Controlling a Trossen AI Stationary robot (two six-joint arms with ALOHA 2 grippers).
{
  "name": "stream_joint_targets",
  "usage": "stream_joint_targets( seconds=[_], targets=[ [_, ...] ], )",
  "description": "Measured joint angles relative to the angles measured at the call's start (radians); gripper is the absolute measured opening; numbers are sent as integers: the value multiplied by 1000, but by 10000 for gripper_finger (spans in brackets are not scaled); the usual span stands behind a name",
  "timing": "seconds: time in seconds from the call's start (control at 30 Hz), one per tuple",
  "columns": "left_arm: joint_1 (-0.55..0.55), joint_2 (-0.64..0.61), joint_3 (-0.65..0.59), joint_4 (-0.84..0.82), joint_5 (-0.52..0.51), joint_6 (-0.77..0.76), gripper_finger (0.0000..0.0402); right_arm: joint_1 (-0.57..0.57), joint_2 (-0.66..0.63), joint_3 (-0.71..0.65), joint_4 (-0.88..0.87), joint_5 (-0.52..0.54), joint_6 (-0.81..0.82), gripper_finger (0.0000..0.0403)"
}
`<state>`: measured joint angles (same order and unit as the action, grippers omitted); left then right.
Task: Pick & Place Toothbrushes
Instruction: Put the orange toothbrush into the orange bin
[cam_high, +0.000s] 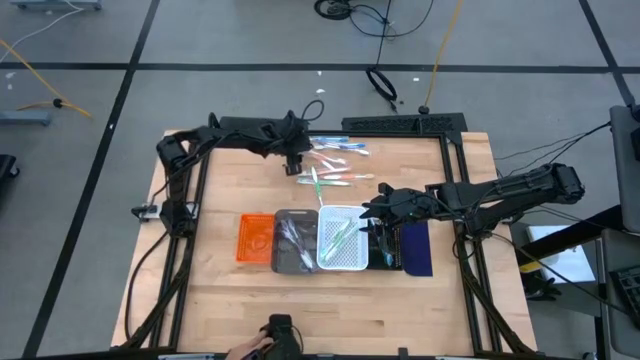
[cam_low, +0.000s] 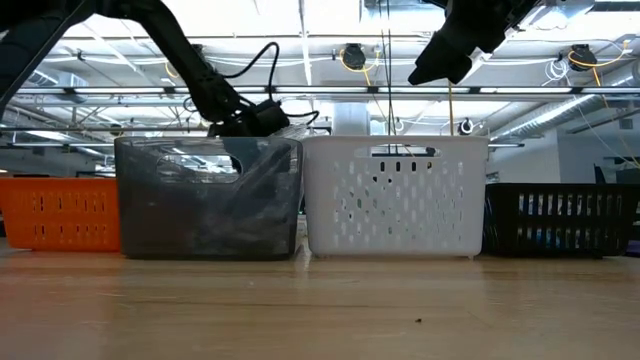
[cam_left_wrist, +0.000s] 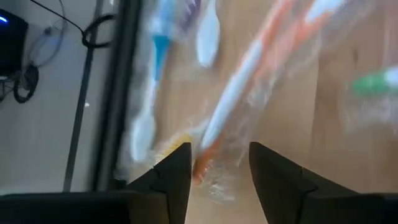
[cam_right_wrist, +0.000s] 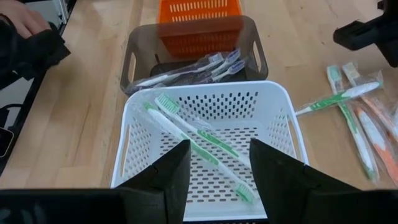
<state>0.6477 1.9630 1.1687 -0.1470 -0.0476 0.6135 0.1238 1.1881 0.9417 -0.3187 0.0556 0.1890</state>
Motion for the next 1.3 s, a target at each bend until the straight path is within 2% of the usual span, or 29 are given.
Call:
stream_joint_targets(
  seconds=[0.13,0.3,0.33,0.6,0.73,1.03,1.3],
  targets=[
    [7,15,0,-1,-15,15,127,0,0,0,1,0,-3,155],
    [9,14,0,-10,-27,-16,21,0,0,0,0,0,-3,155],
    [9,8,0,-13,-28,-26,14,0,0,0,0,0,-4,155],
    [-23,-63,0,-55,-13,-79,5,0,0,-30,23,3,-10,155],
    [-49,-118,0,-86,40,-155,5,-4,0,-92,144,42,8,155],
    [-125,-255,0,-72,309,-290,3,-91,0,-227,444,156,9,155],
    [-220,-315,0,9,433,-336,3,-216,0,-362,796,157,2,155]
  ],
)
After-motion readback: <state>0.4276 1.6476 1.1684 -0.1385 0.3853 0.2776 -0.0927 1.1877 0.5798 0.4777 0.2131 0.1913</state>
